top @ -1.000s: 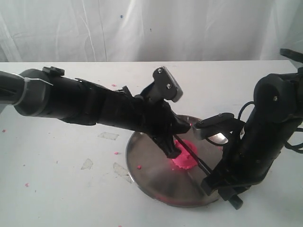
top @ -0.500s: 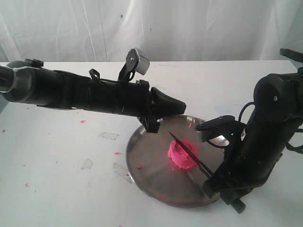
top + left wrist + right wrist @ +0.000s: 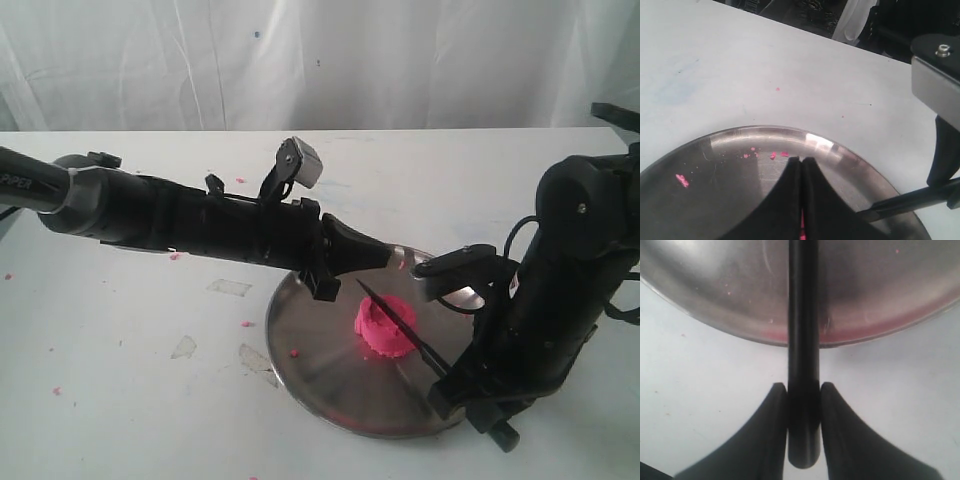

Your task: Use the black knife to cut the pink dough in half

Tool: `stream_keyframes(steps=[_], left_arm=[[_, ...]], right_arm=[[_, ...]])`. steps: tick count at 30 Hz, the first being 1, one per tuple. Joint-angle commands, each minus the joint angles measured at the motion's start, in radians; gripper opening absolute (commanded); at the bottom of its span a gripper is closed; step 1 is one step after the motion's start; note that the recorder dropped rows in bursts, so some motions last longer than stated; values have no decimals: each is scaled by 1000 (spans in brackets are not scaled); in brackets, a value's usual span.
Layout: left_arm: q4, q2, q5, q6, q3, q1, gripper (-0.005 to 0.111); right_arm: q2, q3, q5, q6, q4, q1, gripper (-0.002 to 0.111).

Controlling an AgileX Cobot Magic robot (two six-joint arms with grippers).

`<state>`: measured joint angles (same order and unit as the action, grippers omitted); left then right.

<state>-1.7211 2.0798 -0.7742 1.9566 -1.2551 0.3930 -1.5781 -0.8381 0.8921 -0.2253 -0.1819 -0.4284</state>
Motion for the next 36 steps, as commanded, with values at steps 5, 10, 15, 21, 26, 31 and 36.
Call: stream_keyframes(steps=[5,10,15,21,26,31,36], left_arm=[[-23,5,-29,111,-2,-2,0],[-23,5,19,105,-2,-2,0],[-12,5,48,85,-2,-2,0],[3,5,45,80,-2,-2,0],[28,5,45,55,-2,-2,0],[-7,24,19,91,-2,-2,0],[-23,83,2,137,-2,-2,0]], right_arm=[[-1,2,-50,20,1,-1,0],[-19,2,-52,41,-3,-1,0],[-31,2,-52,45,-3,-1,0],[-31,2,-52,45,-3,-1,0],[-31,2,-52,45,-3,-1,0],[-31,2,-52,45,-3,-1,0],[-31,2,-54,45,-4,-1,0]])
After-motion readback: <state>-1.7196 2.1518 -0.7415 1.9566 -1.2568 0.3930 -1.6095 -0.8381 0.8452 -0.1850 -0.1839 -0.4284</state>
